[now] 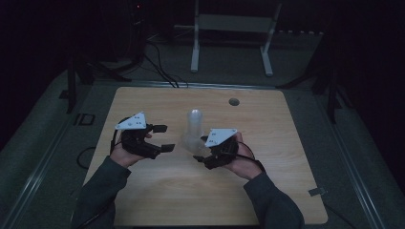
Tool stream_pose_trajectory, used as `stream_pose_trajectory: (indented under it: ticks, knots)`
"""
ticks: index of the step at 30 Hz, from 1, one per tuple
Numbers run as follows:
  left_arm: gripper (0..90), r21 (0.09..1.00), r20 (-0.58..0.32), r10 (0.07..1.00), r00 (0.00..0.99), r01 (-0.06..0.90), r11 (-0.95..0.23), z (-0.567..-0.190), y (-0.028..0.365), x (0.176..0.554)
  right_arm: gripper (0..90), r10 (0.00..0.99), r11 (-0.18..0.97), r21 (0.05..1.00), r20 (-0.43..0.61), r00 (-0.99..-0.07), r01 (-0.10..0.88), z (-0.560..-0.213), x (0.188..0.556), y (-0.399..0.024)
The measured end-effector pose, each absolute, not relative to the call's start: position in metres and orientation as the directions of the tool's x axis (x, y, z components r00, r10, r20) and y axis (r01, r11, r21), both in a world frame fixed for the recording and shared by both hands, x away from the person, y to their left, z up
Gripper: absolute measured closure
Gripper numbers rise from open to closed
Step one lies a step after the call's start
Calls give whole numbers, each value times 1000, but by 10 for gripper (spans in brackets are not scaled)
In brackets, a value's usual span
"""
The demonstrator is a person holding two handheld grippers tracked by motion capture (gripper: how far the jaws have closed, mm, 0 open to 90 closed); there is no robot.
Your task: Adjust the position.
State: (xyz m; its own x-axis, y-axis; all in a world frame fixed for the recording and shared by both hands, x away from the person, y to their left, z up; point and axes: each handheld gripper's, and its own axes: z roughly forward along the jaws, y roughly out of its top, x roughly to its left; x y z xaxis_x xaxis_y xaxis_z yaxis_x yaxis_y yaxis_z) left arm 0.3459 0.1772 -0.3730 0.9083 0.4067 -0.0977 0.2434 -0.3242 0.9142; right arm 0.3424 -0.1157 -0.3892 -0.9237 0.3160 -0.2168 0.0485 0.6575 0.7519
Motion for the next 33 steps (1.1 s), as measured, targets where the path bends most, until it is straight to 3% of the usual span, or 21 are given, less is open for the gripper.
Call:
stream_pose_trajectory:
  ticks: [33]
  knots:
    - [211,802,70,369,927,168,-574,-375,149,339,309,222,778,628,-281,-934,-4,-390,341,-104]
